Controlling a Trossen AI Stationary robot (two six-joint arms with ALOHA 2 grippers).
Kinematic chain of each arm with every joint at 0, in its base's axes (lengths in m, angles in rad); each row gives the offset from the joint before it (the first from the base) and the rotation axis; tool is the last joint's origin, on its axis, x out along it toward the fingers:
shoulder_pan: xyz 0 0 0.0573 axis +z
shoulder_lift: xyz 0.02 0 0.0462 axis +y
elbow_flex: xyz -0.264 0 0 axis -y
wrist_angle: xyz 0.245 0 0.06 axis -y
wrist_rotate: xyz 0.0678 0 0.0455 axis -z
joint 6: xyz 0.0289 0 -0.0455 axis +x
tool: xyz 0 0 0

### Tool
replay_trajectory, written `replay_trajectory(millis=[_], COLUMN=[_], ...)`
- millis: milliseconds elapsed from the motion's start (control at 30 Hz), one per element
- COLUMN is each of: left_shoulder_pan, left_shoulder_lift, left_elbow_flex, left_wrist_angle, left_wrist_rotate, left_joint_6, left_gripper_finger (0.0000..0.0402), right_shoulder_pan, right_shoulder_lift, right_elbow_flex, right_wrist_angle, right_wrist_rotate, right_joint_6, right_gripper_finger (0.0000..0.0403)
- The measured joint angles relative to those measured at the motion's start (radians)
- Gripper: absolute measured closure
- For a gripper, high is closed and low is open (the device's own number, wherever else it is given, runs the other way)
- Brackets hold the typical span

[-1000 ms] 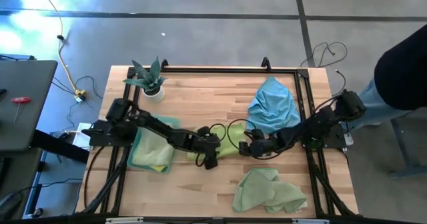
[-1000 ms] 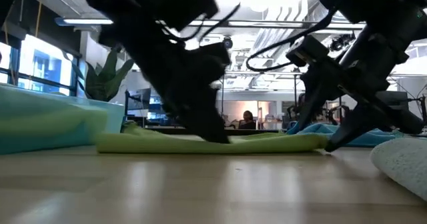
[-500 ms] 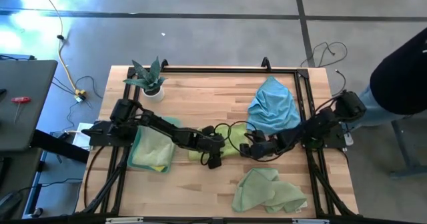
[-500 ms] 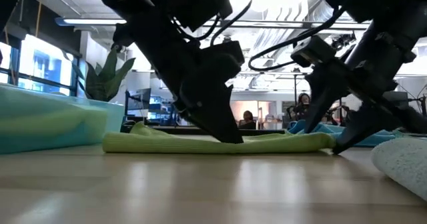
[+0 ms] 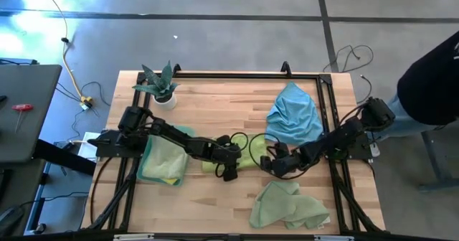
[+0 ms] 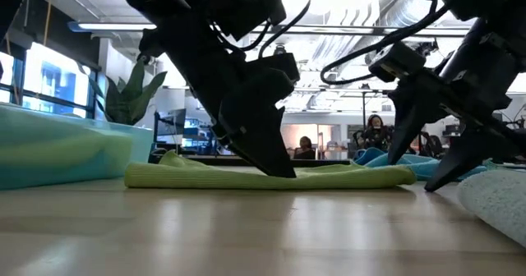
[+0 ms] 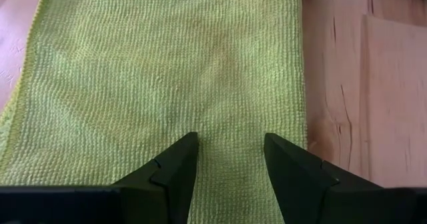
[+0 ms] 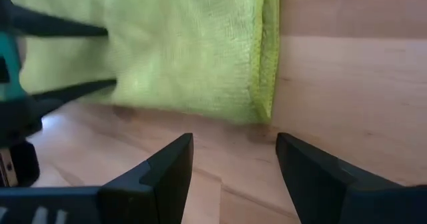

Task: Fold microfiber towels
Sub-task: Fold the light green microfiber towel

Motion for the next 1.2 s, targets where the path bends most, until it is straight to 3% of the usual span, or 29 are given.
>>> replay_trajectory(millis=[200, 533, 700, 967, 1200], left_shoulder_pan=[0.0, 0.0, 0.0, 0.0, -0.001], left_shoulder_lift=[0.0, 0.0, 0.0, 0.0, 0.0], left_elbow_flex=[0.0, 0.0, 0.0, 0.0, 0.003], left_wrist_angle=[0.011, 0.016, 0.018, 0.02, 0.017], left_wrist_rotate=[0.003, 0.008, 0.021, 0.022, 0.024], left_joint_6=[-0.003, -0.003, -0.006, -0.006, -0.006], left_gripper_finger=[0.0236, 0.0236, 0.0236, 0.0236, 0.0236], right_shoulder_pan=[-0.004, -0.01, -0.01, -0.012, -0.013], right_shoulder_lift=[0.012, 0.026, 0.027, 0.029, 0.028], right_elbow_flex=[-0.001, 0.001, 0.0, -0.002, -0.002], right_wrist_angle=[-0.013, -0.008, -0.013, -0.01, -0.009], right_wrist_rotate=[0.125, 0.152, 0.144, 0.153, 0.11], right_joint_6=[0.045, 0.063, 0.055, 0.009, -0.045], right_gripper_finger=[0.0192, 0.02, 0.0251, 0.0384, 0.0399])
